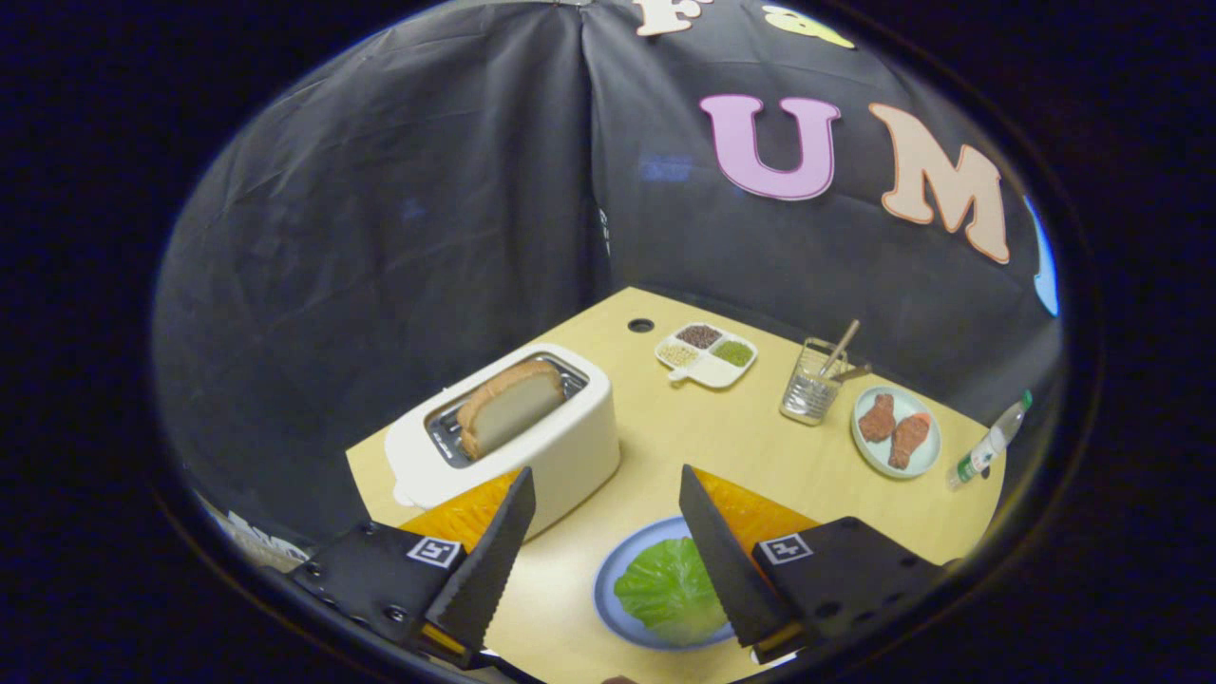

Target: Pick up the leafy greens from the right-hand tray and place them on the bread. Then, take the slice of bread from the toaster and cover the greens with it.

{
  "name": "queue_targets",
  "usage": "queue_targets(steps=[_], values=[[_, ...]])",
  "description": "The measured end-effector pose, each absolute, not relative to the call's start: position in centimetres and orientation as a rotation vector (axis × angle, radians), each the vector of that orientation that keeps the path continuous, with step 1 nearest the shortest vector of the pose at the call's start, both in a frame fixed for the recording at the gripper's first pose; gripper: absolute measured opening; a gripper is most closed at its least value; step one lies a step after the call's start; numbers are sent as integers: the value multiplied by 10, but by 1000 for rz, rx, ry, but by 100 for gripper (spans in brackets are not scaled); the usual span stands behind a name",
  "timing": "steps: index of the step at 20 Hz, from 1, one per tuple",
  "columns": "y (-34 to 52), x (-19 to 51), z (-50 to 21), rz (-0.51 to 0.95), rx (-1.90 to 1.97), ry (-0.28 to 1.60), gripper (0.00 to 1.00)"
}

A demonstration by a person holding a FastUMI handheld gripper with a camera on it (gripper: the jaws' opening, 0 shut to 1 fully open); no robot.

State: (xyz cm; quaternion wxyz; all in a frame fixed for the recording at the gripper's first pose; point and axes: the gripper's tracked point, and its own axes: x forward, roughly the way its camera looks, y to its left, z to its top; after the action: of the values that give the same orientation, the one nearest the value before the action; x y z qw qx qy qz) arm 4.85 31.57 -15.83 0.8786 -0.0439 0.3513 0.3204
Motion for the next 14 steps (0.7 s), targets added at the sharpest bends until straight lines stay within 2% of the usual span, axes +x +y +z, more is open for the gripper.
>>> queue_targets(steps=[5,14], values=[[349,53,-138,691,-84,723,98],[399,64,-151,692,-41,772,98]])
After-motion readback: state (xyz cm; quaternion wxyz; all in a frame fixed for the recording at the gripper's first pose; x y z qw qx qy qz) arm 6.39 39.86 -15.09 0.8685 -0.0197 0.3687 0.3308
